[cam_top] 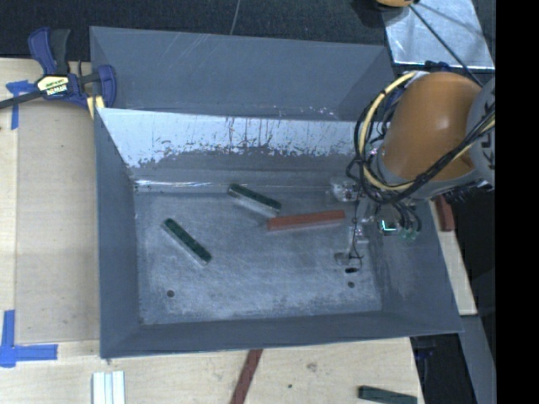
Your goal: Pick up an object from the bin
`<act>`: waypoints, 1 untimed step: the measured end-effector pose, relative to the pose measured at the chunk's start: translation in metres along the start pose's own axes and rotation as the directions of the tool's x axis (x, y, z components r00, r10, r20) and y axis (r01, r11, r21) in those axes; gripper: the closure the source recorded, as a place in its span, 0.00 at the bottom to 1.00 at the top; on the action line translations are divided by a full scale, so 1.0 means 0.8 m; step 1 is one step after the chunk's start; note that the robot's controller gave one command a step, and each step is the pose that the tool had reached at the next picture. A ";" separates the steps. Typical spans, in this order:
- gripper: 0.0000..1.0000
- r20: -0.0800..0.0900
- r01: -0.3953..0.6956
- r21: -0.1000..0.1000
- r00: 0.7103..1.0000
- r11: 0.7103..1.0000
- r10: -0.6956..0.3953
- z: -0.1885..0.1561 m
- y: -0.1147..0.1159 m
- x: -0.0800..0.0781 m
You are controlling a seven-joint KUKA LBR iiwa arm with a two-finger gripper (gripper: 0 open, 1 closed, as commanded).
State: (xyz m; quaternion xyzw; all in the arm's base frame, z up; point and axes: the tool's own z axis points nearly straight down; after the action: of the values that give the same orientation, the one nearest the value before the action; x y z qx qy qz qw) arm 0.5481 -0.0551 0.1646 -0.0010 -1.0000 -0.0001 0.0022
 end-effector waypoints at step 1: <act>0.00 0.008 0.002 0.001 1.000 1.000 -0.002 -0.005 0.000 -0.002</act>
Offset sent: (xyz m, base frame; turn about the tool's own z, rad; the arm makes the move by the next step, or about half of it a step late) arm 0.0613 -0.0010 -0.0946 0.4178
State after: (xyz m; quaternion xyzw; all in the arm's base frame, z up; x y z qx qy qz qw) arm 0.5500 -0.0549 0.1690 0.0000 -1.0000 0.0003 -0.0019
